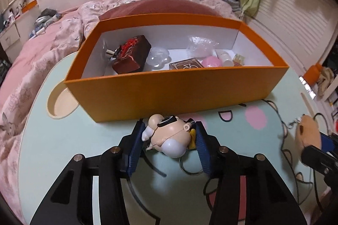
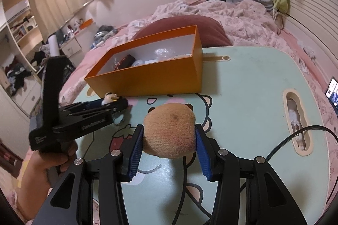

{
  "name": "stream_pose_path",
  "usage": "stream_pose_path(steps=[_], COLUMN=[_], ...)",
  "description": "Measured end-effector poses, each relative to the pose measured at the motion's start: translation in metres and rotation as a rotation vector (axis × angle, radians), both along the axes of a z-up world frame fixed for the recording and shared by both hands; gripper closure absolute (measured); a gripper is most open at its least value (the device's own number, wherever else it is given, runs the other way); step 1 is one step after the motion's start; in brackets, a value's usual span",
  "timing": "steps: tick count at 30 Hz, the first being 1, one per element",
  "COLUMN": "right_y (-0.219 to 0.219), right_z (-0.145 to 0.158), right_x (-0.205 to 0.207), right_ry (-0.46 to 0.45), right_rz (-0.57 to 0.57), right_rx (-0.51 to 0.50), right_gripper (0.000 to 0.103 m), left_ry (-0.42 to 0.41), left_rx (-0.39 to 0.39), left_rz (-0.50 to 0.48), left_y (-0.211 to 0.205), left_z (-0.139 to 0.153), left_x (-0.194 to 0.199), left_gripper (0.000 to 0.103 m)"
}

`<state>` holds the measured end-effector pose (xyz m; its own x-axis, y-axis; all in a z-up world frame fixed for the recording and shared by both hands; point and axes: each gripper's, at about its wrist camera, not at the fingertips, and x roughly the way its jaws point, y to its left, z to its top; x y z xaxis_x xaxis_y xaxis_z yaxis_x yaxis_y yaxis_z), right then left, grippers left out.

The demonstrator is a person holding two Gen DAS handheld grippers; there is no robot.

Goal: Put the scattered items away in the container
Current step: 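Carry the figurine with the left gripper into the orange box while the right drops the plush bun in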

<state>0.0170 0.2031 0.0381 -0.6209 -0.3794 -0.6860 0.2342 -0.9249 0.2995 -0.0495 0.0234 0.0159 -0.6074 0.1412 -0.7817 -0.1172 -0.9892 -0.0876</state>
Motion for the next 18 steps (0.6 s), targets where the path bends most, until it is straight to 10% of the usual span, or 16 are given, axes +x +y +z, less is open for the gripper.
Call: stream_pose_path(steps=[18], right_y=[-0.033], right_z=[0.064], right_x=[-0.063], right_ry=[0.118], right_rz=[0.028], right_rx=[0.077], right_gripper=[0.057], left_ry=[0.203], left_rx=[0.017], left_rz=[-0.037], left_y=[-0.01], left_z=[0.111], left_x=[-0.024], left_gripper=[0.055])
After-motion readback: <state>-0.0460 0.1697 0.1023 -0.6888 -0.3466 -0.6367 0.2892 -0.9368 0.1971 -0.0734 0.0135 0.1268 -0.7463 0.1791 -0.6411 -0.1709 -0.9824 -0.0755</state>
